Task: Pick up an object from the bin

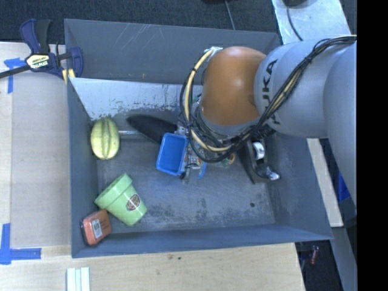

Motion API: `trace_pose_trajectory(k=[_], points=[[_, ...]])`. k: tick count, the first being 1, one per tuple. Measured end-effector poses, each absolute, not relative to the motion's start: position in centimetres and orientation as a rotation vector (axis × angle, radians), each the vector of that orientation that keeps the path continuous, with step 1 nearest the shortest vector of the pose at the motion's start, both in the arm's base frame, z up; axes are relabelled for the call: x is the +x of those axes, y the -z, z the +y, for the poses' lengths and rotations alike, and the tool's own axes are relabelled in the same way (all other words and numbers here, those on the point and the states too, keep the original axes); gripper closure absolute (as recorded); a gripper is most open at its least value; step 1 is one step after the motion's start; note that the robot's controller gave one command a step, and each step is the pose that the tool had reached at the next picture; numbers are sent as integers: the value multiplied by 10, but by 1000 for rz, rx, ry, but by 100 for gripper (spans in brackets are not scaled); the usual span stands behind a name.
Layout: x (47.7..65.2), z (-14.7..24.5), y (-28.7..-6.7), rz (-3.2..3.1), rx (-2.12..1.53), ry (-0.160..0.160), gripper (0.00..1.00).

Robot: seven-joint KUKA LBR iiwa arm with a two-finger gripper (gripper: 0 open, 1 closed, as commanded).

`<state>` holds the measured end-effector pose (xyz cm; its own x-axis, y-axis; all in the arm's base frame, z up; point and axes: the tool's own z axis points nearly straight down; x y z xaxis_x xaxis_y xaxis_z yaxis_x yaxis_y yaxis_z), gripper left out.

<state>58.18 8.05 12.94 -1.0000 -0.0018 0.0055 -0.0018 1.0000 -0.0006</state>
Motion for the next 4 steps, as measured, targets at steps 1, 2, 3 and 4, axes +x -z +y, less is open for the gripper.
trace_pose_trajectory(k=[1, 2, 3, 4], points=[[584, 80, -133, -3144, 0, 1, 0], [604, 106, -84, -3076, 674, 2, 0], [596, 109, -92, -3082, 633, 0, 0], [612, 153, -79, -2907, 1231, -10, 0]])
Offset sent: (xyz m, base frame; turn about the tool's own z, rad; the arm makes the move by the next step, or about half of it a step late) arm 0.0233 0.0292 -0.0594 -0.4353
